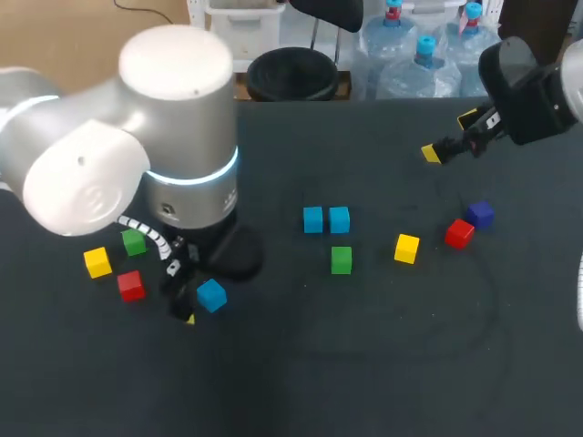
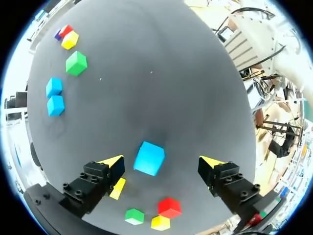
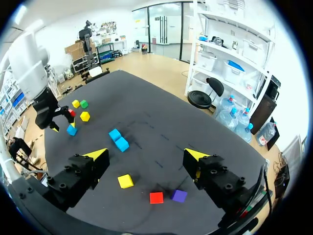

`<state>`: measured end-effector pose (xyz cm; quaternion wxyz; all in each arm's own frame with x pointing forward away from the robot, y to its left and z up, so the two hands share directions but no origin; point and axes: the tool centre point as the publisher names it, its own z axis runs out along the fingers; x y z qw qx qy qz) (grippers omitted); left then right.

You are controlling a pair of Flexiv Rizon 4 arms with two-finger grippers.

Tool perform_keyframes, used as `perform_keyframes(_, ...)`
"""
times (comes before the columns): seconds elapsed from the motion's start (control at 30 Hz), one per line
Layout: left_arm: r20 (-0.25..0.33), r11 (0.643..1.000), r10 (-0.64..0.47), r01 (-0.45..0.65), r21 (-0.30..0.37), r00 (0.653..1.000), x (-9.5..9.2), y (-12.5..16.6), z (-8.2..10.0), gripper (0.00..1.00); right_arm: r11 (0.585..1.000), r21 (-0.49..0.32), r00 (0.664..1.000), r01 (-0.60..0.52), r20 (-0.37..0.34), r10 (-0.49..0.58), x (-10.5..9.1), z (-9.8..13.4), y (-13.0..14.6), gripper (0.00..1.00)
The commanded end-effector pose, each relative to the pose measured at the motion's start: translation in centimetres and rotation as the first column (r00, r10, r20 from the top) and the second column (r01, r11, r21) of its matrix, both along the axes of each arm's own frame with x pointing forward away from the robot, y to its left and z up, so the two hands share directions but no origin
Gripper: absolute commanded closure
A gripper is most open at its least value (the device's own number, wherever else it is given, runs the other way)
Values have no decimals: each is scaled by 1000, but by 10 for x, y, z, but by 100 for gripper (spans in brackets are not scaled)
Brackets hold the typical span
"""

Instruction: Place the blue cubes, place green cubes on the blue cubes, place the yellow cubes on the green cubes, then place the red cubes on the yellow cubes, and place purple cube on the red cubes.

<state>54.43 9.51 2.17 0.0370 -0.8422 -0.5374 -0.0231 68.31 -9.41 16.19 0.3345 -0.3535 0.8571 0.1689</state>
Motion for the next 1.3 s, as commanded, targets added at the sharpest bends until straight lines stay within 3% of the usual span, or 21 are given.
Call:
perform_keyframes(0.03,-4,1000,11,-11,23,1000,6,-7,-6,0,1000,-4,1000,5,2,-5,-2,1,0,0)
perform_keyframes(0.23,1,1000,17,-17,22,1000,7,-10,-8,0,1000,-4,1000,5,2,-5,-2,1,0,0)
perform_keyframes(0.4,0,999,14,-14,50,1000,9,-11,-12,11,1000,-4,1000,5,2,-5,-2,1,0,0)
perform_keyframes(0.7,0,995,25,-25,96,1000,10,-9,-19,15,1000,-4,1000,5,2,-5,-2,1,0,0)
perform_keyframes(0.83,0,994,33,-33,103,999,11,-10,-20,36,1000,-4,1000,5,2,-5,-2,1,0,0)
perform_keyframes(0.87,1,994,33,-33,105,999,12,-10,-21,36,1000,-4,1000,5,2,-5,-2,1,0,0)
perform_keyframes(0.9,1,994,35,-34,106,999,12,-10,-21,47,1000,-4,1000,5,2,-5,-2,1,0,0)
perform_keyframes(0.97,0,993,36,-36,109,999,12,-9,-21,60,1000,-4,1000,5,2,-5,-2,1,0,0)
perform_keyframes(1.07,-1,992,42,-41,116,999,12,-9,-22,56,1000,-4,1000,5,2,-5,-2,1,0,0)
perform_keyframes(1.13,1,992,42,-42,120,999,12,-9,-22,60,1000,-4,1000,5,2,-5,-2,1,0,0)
perform_keyframes(1.2,2,991,45,-45,125,999,12,-9,-23,70,1000,-4,1000,5,2,-5,-2,1,0,0)
perform_keyframes(1.3,1,990,57,-56,126,998,13,-9,-23,69,1000,-4,1000,5,2,-5,-2,1,0,0)
